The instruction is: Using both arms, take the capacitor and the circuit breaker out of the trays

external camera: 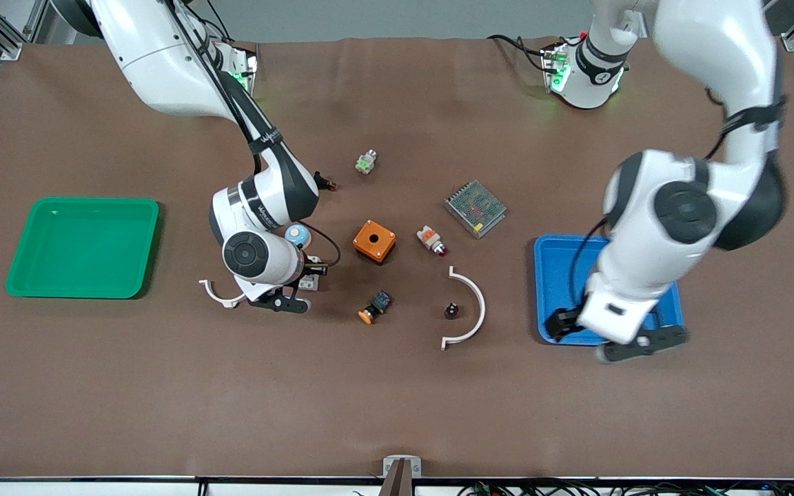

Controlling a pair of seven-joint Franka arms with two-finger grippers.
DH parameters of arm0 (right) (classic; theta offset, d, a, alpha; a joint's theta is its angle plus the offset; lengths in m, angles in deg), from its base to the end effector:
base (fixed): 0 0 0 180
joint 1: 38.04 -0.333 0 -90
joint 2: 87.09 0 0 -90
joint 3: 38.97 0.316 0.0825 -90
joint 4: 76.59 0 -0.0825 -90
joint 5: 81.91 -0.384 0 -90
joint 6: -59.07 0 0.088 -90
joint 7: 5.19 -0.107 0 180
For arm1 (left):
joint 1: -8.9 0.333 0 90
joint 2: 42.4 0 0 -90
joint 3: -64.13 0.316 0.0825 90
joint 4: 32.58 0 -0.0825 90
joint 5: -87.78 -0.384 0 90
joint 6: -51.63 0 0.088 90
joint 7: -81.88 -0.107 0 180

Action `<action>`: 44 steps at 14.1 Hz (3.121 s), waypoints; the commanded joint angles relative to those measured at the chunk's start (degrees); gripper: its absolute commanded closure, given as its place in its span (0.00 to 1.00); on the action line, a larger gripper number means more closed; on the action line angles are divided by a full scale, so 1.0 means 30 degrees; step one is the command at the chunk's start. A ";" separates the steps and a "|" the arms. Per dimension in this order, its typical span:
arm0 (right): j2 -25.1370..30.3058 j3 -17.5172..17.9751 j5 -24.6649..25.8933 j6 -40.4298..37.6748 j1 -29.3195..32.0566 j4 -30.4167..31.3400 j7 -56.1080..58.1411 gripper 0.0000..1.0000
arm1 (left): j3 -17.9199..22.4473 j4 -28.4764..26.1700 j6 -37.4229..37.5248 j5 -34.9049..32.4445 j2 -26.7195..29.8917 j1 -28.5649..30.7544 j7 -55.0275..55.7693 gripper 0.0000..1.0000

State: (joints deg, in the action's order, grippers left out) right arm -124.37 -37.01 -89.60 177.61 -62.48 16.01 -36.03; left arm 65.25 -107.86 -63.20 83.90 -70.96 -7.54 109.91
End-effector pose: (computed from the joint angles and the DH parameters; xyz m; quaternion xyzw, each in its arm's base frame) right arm 0.5984 0.3020 0.2301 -0.9898 0.0785 0.1182 0.0108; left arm 0.6975 -0.1900 0.4713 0.9900 0.0973 0.1024 0.0015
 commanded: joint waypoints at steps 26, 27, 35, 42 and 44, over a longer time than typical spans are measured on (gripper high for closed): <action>1.1665 -0.0299 0.2798 -1.1124 1.0053 -0.3653 1.0251 0.00 | -0.3069 -0.5668 0.9154 0.1058 1.1189 0.6679 -0.8201 0.00; 1.1665 -0.0299 0.2915 -1.1124 1.0053 -0.3653 1.0252 0.00 | -0.3069 -0.5668 0.9154 0.1058 1.1219 0.6679 -0.8201 0.00; 1.1665 -0.0299 0.2857 -1.1065 1.0023 -0.3653 1.0222 0.00 | -0.3246 -0.5610 0.9066 0.1234 1.1249 0.6679 -0.8201 0.00; 1.1665 -0.0299 0.2886 -1.1065 1.0023 -0.3653 1.0164 0.00 | -0.3245 -0.5522 0.9329 0.1205 1.1337 0.6679 -0.8404 0.00; 1.1665 -0.0299 0.2886 -1.1065 1.0023 -0.3653 1.0134 0.00 | -0.3245 -0.5463 0.9359 0.1205 1.1308 0.6708 -0.8610 0.00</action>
State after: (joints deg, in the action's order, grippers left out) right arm -88.99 -38.76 -81.56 144.85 -33.30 6.16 -5.80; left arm 55.92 -123.35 -35.59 86.58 -38.57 11.68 85.99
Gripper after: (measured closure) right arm 0.000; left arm 0.000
